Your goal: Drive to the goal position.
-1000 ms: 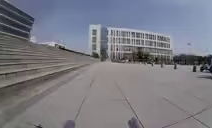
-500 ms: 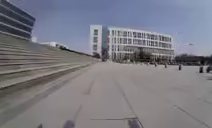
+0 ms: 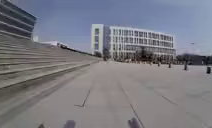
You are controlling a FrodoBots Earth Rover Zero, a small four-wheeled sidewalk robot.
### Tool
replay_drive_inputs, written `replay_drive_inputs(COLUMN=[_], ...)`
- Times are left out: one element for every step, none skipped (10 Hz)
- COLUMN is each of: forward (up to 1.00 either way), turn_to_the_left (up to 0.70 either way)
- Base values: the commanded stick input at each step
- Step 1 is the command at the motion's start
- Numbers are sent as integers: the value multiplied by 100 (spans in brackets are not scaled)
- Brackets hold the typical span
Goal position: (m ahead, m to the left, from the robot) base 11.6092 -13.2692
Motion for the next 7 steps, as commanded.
replay_drive_inputs(forward=[100, 100, 100, 100, 100, 100, 100], turn_to_the_left=[-27, -27, -27, -27, -27, -27, -27])
